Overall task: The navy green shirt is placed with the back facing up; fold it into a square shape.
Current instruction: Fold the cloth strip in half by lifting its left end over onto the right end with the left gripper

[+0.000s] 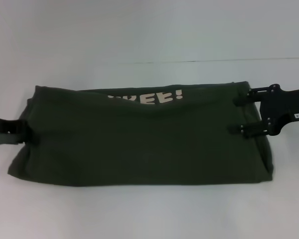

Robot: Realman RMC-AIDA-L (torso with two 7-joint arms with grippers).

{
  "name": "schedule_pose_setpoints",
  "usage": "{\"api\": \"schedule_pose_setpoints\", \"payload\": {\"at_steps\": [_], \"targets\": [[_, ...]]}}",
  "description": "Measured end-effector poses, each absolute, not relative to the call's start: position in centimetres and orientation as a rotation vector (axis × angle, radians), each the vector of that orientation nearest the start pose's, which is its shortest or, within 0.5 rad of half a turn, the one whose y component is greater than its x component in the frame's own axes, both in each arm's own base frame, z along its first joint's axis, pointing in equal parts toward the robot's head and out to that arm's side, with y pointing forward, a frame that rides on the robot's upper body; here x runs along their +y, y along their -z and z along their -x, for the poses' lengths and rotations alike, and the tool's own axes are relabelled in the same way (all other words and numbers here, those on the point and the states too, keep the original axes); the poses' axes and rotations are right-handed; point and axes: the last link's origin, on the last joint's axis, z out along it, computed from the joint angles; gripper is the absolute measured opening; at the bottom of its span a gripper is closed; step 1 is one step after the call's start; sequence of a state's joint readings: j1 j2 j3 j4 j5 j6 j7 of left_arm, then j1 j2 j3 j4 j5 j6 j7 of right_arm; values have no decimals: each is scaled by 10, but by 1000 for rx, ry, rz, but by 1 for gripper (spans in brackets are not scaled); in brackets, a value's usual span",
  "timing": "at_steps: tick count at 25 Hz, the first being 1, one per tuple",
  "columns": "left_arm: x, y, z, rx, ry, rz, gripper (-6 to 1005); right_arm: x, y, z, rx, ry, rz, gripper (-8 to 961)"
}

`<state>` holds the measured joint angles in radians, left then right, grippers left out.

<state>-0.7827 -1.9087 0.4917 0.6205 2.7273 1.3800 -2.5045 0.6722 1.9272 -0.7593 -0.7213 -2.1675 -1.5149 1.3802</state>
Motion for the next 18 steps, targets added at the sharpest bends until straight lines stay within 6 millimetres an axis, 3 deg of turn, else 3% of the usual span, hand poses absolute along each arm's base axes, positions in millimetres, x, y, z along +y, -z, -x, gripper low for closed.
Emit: {"api": "schedule_pose_setpoints", "payload": {"at_steps": [12,18], "targets": [[398,-129,291,-1710,-25,2066,62,380,-49,-254,313,-259,2813,820],[403,-143,262,-1653,-19,2117,62,380,-48,-256,324,-256,2799,820]]}}
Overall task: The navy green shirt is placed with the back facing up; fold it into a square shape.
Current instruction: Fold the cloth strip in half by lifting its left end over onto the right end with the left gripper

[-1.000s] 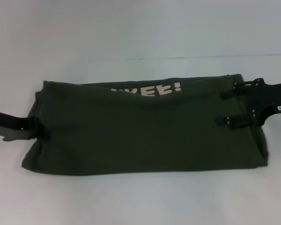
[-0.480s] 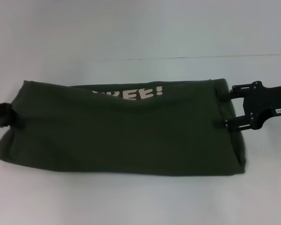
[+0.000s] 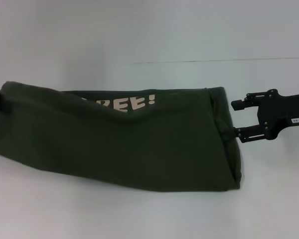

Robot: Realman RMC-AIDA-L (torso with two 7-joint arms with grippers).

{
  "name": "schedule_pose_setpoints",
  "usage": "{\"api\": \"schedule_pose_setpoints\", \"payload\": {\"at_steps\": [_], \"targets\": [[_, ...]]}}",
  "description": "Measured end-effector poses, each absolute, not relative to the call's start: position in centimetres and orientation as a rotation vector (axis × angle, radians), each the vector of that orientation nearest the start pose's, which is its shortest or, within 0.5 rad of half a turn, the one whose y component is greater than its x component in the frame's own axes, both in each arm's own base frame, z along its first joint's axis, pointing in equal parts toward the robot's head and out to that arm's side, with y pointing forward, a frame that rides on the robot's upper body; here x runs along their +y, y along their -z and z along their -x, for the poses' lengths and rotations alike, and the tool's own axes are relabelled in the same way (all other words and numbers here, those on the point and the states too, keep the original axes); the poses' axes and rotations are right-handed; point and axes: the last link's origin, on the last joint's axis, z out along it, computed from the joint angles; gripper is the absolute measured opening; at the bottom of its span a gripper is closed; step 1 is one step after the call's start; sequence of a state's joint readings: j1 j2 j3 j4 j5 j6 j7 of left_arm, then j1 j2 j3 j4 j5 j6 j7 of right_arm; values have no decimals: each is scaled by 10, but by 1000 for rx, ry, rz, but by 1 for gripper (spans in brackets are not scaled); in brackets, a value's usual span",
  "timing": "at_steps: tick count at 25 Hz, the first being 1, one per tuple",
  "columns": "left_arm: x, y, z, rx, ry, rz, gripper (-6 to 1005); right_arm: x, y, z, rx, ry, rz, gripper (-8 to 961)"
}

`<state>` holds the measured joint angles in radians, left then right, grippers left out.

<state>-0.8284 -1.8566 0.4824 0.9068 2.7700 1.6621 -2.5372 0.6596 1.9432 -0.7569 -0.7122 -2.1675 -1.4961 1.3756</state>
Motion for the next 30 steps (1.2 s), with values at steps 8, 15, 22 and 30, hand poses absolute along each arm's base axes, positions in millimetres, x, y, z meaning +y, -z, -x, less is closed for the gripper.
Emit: {"api": "schedule_pose_setpoints", "payload": {"at_steps": [8,15,22,30], "targets": [[414,-135,182,-1480,-76,2266,61,378,-48,-263,354,-265,2779,820],[422,-99,121,-1314,-128,2433,61,374,-59,-276,398,-310,2706,819],[422,-55,73,-1116,-187,2581,62,368,-65,-288,457,-343,2651,819],[420,2,41,-932,-290,2678,62,359,-70,-301,523,-380,2594,819]]}}
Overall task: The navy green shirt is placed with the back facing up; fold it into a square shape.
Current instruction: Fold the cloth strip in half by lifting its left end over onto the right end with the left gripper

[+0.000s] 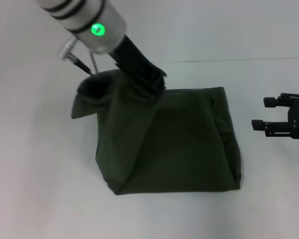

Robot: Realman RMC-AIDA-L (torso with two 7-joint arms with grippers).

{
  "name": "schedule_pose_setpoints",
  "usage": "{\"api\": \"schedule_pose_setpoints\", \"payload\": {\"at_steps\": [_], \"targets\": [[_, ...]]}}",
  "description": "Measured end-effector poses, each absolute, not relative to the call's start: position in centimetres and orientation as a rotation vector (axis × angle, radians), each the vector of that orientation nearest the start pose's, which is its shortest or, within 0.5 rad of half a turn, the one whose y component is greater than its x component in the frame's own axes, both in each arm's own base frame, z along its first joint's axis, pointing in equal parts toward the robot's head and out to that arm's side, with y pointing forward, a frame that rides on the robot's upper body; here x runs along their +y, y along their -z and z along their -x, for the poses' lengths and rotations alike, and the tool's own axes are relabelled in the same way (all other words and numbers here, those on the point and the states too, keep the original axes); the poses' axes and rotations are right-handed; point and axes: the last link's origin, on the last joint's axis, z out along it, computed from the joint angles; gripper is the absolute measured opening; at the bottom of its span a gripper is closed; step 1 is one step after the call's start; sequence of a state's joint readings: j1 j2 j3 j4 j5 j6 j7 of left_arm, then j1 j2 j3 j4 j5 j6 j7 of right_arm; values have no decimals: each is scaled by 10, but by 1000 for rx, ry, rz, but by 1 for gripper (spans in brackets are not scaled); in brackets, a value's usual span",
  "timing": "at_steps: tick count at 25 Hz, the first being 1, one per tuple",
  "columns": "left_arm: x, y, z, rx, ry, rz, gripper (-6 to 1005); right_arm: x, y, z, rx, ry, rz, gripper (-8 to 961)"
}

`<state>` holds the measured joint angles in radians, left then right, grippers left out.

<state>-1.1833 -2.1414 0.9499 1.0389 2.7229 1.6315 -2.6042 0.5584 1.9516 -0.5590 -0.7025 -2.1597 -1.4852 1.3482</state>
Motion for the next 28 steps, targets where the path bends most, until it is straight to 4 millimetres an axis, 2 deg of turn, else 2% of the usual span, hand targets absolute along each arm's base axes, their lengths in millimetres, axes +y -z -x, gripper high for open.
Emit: {"api": "schedule_pose_setpoints", "payload": {"at_steps": [7,20,28], "targets": [[414,32,23,-834,-316,2742,63,355,-70,-306,549,-390,2573,819],[409,88,8,-746,-324,2826,63,355,-69,-310,571,-390,2554,818],[404,115,12,-734,-309,2827,68,353,-69,-313,582,-390,2549,818]]}}
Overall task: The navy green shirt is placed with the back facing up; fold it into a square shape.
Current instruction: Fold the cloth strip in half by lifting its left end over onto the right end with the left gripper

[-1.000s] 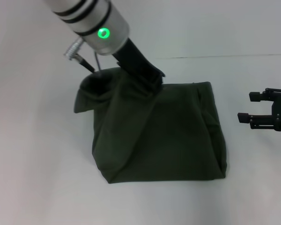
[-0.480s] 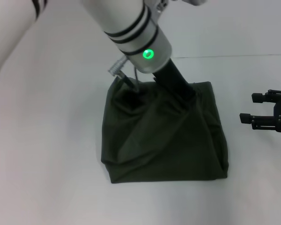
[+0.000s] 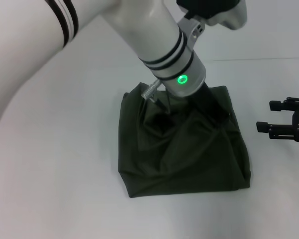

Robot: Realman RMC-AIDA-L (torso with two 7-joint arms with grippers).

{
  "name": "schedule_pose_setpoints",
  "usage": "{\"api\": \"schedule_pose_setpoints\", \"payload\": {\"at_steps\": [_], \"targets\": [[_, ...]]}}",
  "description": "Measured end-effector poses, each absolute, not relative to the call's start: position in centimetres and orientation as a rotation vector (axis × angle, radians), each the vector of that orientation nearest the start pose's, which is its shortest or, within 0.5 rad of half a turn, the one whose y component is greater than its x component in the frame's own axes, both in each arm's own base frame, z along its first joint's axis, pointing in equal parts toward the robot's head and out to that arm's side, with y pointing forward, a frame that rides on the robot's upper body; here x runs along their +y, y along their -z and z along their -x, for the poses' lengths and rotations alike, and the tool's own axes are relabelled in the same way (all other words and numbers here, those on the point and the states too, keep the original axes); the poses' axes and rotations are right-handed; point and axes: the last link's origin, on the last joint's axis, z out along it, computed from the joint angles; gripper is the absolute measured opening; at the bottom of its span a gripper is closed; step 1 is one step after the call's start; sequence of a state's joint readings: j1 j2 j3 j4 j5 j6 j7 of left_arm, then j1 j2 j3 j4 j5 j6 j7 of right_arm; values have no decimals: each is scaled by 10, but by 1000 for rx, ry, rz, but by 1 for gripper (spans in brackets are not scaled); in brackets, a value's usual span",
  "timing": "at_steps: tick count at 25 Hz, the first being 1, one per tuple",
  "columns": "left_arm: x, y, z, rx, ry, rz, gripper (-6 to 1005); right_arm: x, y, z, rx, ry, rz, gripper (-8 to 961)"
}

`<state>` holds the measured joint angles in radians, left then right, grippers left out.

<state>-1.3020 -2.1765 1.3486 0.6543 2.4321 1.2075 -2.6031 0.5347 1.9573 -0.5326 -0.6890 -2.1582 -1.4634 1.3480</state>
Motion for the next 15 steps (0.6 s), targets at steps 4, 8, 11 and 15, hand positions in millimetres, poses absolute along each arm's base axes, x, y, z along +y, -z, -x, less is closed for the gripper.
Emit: {"api": "schedule_pose_setpoints", "payload": {"at_steps": [4,8,11,15], "targets": [[404,124,17,-788,-276,2819,91,353,-69,-313,583,-389,2548,818],[405,127,16,-838,-209,2824,114,352,-69,-314,585,-387,2546,818],[405,129,16,-868,-166,2828,202,352,-69,-314,580,-383,2546,818],[403,130,16,-903,-86,2850,397,351,-69,-316,579,-380,2546,818]]}}
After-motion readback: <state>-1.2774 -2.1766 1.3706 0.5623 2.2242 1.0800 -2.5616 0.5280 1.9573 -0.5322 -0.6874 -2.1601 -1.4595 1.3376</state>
